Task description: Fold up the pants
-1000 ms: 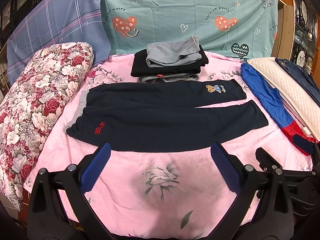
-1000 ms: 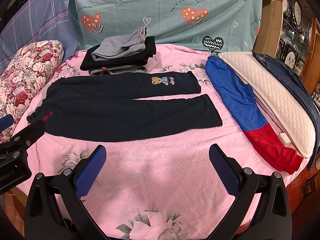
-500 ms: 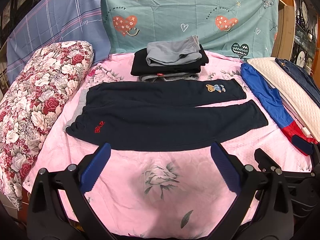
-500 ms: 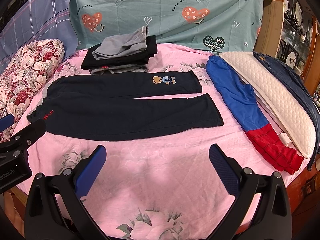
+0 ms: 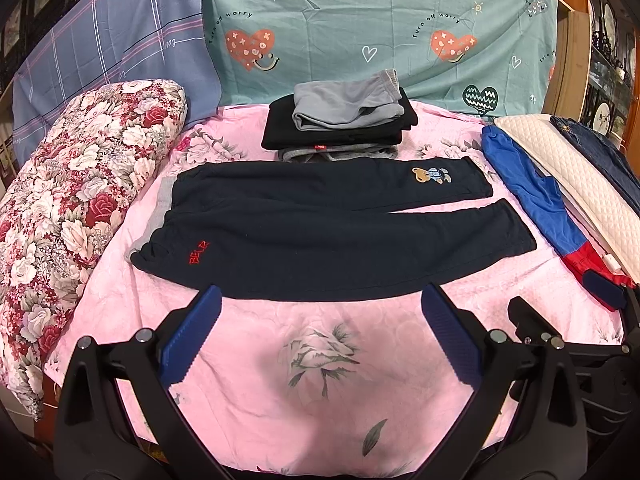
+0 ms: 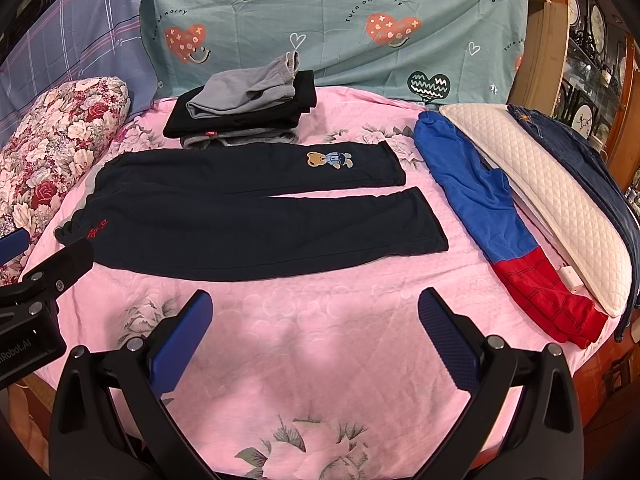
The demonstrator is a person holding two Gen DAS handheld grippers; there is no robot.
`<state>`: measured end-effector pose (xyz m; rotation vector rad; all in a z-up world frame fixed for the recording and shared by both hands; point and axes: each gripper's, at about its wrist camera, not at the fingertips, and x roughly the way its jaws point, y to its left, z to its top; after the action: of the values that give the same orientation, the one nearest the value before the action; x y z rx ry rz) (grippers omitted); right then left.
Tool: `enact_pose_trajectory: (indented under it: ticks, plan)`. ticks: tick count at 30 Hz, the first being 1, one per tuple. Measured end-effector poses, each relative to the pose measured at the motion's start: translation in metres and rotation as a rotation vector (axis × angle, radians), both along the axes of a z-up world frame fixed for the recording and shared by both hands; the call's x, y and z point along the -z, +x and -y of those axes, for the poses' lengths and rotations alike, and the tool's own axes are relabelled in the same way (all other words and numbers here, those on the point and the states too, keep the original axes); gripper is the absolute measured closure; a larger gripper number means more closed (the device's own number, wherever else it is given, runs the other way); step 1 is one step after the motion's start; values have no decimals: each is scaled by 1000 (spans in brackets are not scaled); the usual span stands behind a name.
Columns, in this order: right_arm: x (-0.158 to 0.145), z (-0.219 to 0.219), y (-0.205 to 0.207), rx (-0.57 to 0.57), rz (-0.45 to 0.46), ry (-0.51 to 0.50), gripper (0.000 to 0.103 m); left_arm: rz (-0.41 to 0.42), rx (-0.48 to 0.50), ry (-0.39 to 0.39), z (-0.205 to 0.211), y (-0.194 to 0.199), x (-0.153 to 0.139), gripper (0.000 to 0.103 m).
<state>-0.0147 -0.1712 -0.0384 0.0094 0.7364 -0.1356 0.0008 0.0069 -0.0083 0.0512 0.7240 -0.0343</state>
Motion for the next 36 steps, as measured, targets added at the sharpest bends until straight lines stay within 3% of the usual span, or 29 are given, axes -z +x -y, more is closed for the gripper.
enact_pose_trajectory:
  ticks: [29, 32, 36]
  plan:
    - [11, -11, 1, -11, -11, -6, 1, -14, -11, -15, -5, 1, 8, 2]
    - [12, -8, 4, -20, -19, 3, 1, -60, -24, -33, -13, 10, 15, 2]
    - [23, 2, 13, -5, -61, 25, 1, -235, -102, -154, -54, 44, 44, 2]
